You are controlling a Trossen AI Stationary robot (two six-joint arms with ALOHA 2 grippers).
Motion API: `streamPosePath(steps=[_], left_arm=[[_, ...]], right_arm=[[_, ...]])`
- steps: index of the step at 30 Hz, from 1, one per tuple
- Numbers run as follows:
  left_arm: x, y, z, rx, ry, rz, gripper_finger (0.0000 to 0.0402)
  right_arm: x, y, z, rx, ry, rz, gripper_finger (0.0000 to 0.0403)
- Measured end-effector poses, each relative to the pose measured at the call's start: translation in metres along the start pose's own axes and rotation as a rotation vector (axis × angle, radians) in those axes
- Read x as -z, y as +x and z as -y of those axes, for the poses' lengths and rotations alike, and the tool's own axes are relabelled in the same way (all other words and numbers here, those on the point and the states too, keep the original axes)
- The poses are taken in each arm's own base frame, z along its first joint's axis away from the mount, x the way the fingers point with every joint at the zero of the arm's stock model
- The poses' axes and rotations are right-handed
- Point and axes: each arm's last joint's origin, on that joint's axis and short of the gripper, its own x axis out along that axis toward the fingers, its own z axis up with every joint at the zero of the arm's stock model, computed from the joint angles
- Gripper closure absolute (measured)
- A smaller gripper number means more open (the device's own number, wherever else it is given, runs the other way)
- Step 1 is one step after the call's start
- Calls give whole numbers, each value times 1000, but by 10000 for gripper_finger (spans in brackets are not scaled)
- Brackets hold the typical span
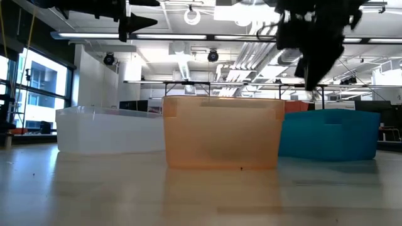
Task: Sort Halloween decoration
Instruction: Put the green spider toy into the blue bin
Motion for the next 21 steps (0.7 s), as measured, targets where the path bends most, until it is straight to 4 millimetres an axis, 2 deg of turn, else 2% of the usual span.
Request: streamPosePath(steps=[4,14,21], left_arm=[[0,0,-1,-18,23,5,165],[0,0,-1,-18,24,4,165],[0,0,-1,-18,25,4,165]], right_arm=[[-1,18,6,88,3,-63,403],[-5,53,14,123,31,-178,403],[-9,58,13,117,80,-149,397]])
